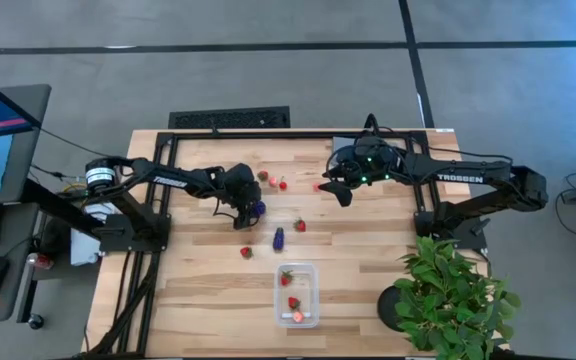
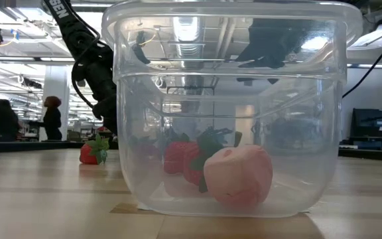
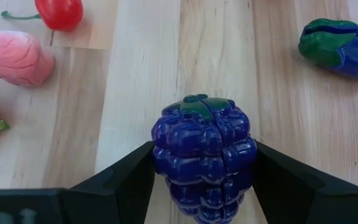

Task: Pick and placing Produce into tupperware
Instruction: Put the violet grapes into the transparent bin

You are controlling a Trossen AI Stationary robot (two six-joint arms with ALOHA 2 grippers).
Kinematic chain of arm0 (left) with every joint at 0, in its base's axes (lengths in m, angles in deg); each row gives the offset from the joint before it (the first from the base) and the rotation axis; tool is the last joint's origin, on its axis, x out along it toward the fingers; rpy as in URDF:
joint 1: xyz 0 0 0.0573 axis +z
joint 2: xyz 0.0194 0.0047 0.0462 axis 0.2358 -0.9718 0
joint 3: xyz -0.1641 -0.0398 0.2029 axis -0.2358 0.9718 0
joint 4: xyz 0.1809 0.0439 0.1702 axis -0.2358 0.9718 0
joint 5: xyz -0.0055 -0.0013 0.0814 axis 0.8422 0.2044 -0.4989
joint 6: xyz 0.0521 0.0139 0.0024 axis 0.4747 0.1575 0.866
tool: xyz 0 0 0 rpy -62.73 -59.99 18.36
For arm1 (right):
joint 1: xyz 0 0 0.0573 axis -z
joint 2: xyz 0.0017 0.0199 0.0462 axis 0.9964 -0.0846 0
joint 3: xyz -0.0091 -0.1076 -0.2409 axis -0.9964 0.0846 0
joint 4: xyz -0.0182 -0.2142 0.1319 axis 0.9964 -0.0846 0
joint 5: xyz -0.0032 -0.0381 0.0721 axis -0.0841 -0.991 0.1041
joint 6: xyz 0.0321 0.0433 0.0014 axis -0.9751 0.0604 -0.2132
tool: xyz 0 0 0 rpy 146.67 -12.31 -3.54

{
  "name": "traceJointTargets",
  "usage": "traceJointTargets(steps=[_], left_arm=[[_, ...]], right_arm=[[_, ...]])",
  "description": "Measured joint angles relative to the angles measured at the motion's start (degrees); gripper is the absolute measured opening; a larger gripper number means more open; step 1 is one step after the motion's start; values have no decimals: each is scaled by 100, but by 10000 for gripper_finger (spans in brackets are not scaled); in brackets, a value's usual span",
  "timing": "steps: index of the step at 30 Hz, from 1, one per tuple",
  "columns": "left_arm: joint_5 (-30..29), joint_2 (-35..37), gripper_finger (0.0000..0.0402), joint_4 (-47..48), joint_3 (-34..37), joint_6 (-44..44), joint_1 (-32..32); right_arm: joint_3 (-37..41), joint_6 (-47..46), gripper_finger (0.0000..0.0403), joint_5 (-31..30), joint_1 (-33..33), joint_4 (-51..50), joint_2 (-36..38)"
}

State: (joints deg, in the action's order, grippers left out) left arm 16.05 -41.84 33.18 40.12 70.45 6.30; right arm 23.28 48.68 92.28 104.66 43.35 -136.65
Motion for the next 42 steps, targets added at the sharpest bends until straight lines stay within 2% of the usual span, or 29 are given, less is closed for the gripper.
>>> traceJointTargets(steps=[6,17,30,36,42], left_arm=[[5,0,229,-7,0,-13,0],[398,174,228,-245,2,-315,1],[663,1507,228,-326,2,-701,-60],[706,2053,228,-444,2,-987,-396],[520,2194,228,-671,2,-1297,-981]], right_arm=[[0,0,257,-2,0,0,0],[0,7,227,-2,0,-4,0],[2,87,221,-20,0,-142,-2],[2,200,221,-367,0,-263,-2],[3,246,221,-736,2,-366,-2]])
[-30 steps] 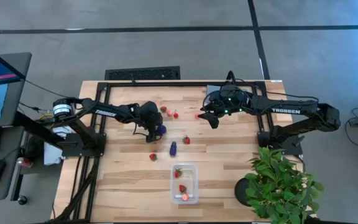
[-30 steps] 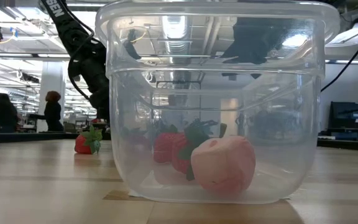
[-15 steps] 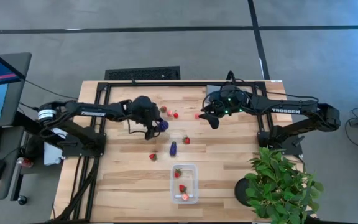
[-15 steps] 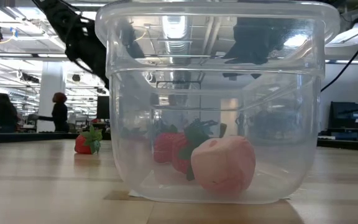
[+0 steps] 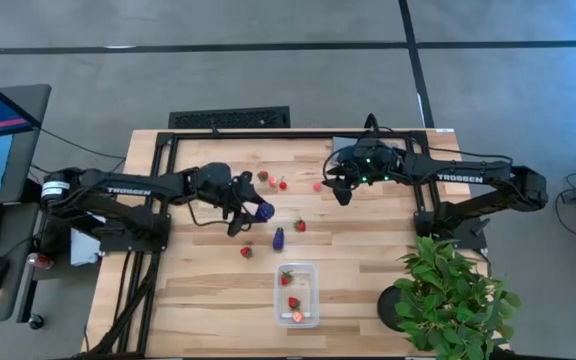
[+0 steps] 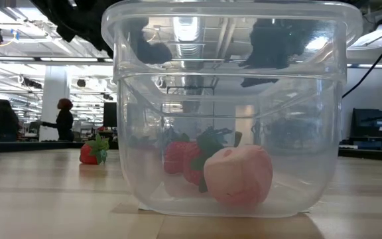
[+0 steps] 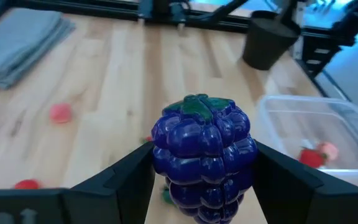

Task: Pick and placing Produce into tupperware
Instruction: Put the violet grapes into the transparent bin

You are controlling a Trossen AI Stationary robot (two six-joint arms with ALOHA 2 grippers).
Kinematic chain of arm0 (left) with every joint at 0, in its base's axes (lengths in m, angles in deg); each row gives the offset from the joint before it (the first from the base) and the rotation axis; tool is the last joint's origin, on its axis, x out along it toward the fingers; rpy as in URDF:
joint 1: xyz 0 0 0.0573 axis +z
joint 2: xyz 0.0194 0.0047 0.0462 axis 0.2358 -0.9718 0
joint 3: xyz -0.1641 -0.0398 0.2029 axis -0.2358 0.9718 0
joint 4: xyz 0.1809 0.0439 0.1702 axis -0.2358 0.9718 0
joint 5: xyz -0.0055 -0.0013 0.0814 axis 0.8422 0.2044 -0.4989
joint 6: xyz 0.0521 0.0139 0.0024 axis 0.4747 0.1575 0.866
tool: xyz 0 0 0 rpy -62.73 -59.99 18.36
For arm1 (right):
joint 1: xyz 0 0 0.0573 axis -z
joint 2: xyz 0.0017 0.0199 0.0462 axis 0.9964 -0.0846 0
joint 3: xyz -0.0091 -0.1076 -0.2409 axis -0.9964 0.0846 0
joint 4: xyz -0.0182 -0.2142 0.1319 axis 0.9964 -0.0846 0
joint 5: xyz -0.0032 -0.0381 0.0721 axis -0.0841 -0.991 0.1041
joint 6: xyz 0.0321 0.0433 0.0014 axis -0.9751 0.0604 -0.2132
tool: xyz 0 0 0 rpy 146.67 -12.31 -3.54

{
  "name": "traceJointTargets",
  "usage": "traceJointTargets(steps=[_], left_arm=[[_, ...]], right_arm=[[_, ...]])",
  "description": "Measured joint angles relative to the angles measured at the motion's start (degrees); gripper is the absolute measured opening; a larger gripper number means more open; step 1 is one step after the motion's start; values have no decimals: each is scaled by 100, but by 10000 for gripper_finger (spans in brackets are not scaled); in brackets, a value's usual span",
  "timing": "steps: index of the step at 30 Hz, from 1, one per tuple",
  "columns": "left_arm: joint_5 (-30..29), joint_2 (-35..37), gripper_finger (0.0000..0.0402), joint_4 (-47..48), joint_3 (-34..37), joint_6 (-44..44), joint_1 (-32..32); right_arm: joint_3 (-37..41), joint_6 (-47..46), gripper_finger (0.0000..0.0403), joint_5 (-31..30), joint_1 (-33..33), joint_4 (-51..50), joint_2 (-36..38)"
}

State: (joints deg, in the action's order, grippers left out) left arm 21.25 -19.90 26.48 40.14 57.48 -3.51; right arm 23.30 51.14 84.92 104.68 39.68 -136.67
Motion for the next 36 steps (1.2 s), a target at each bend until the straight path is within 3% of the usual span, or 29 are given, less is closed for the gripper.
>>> traceJointTargets(steps=[11,19,24,30,36], left_arm=[[-619,-2,228,-382,-2,-516,-908],[-1310,-2,228,-826,-2,-886,-1566],[-1862,-25,228,-957,-42,-1046,-1961],[-2277,-149,228,-853,-295,-1070,-2240],[-2372,-586,228,-754,-708,-1070,-2408]], right_arm=[[0,-114,220,-1010,219,-522,0],[0,-198,220,-1037,481,-757,0],[0,216,220,-899,331,-722,0],[358,562,220,-707,184,-40,0],[1168,511,220,-300,162,1350,86]])
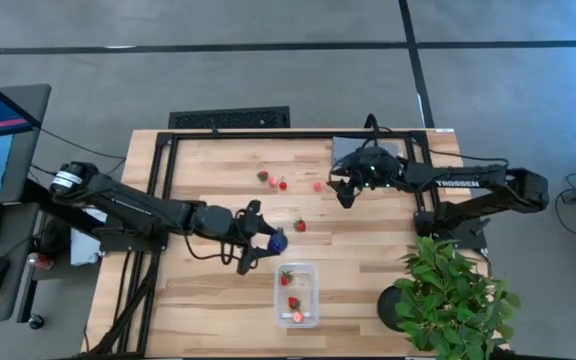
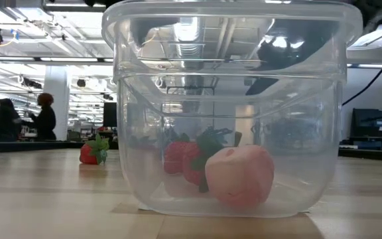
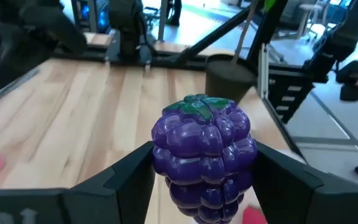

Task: Pick and placing Produce into tupperware
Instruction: Put the violet grapes into the transparent bin

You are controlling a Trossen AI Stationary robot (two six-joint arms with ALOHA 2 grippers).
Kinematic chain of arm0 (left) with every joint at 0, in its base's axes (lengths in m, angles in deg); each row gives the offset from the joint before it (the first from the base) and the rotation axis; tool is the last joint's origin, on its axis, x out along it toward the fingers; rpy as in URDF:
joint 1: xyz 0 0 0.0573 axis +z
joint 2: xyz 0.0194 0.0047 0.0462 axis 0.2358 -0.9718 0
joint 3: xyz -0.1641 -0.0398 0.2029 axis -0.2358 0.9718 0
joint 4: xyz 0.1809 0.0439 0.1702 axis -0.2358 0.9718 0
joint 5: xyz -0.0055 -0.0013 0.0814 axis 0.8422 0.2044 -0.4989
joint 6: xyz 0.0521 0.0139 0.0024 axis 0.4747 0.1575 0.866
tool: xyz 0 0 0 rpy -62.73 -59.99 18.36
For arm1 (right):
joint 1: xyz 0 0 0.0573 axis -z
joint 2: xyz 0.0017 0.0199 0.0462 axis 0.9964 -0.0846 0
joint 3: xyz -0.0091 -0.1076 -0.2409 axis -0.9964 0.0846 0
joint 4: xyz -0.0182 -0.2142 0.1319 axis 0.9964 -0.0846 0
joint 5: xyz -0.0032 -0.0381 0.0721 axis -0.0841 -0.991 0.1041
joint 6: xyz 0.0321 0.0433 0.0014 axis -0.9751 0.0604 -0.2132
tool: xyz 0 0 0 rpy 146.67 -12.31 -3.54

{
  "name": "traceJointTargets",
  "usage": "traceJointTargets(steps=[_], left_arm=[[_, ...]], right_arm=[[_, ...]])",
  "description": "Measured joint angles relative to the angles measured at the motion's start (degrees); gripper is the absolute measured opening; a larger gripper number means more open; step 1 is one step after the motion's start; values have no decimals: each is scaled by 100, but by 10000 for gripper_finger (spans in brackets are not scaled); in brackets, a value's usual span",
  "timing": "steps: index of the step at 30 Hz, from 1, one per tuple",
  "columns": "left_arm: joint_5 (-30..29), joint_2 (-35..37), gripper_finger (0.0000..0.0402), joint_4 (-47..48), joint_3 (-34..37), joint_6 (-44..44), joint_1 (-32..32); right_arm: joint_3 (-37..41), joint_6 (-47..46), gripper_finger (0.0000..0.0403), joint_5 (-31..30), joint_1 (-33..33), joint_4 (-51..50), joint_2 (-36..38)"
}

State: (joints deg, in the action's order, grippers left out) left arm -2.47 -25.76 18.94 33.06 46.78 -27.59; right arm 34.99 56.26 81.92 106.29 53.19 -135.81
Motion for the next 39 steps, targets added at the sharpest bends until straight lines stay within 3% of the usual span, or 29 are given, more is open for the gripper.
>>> traceJointTargets(steps=[7,20,39], left_arm=[[347,-663,228,372,-532,0,-78],[1017,-1709,228,839,-1274,129,-304],[1210,-2217,228,524,-1433,-2,-542]], right_arm=[[983,-396,220,-42,-44,1127,328],[2015,-712,221,-638,-37,1844,863],[2090,-710,221,-761,118,2052,880]])
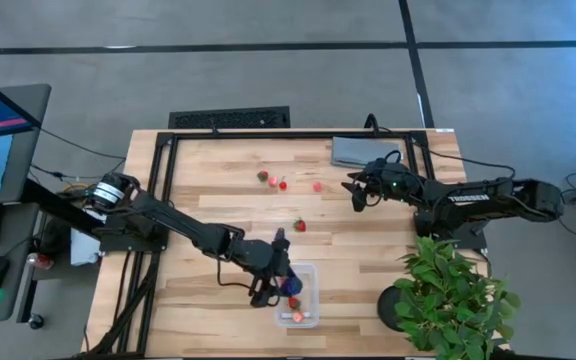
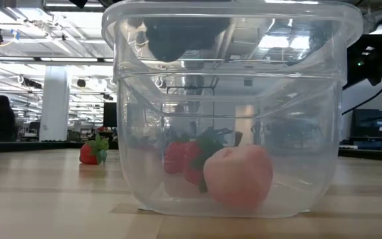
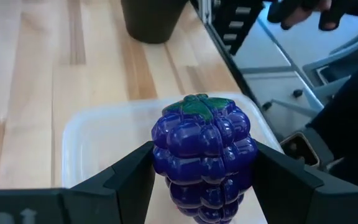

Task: Pick and placing Produce into tupperware
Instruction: Put the violet grapes into the transparent bin

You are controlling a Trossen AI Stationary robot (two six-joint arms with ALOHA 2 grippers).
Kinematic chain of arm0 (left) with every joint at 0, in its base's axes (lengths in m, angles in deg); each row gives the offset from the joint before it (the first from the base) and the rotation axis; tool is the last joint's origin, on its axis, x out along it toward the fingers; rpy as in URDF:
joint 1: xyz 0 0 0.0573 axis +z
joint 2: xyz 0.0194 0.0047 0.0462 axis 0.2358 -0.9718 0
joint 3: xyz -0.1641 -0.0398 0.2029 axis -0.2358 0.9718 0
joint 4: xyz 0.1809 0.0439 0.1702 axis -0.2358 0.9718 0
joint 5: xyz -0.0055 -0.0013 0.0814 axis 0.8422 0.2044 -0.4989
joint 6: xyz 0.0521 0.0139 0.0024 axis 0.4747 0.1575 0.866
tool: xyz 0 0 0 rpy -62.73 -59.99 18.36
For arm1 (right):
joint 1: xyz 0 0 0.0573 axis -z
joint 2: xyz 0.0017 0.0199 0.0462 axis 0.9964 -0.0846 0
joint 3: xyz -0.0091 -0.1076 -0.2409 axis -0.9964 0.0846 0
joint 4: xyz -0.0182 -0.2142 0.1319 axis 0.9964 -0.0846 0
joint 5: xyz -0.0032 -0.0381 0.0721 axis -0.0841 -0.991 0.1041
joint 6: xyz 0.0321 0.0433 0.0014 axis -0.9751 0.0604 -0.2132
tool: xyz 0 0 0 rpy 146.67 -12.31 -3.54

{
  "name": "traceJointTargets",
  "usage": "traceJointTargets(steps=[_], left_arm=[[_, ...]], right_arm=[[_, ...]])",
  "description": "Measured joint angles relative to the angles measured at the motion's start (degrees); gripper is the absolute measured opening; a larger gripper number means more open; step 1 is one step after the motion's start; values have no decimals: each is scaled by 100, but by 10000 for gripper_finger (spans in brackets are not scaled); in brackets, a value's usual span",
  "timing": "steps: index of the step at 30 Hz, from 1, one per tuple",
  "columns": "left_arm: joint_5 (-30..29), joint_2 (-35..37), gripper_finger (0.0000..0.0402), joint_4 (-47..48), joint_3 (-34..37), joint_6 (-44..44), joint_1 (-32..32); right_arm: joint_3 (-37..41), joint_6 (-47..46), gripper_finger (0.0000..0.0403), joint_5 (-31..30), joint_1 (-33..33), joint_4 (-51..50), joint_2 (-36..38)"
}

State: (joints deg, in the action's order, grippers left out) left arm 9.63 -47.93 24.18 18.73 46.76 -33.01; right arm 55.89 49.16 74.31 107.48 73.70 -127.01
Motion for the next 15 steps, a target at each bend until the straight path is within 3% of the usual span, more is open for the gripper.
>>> traceJointTargets(steps=[15], left_arm=[[103,-421,228,459,-464,170,-9]], right_arm=[[0,-96,220,20,-22,-8,0]])
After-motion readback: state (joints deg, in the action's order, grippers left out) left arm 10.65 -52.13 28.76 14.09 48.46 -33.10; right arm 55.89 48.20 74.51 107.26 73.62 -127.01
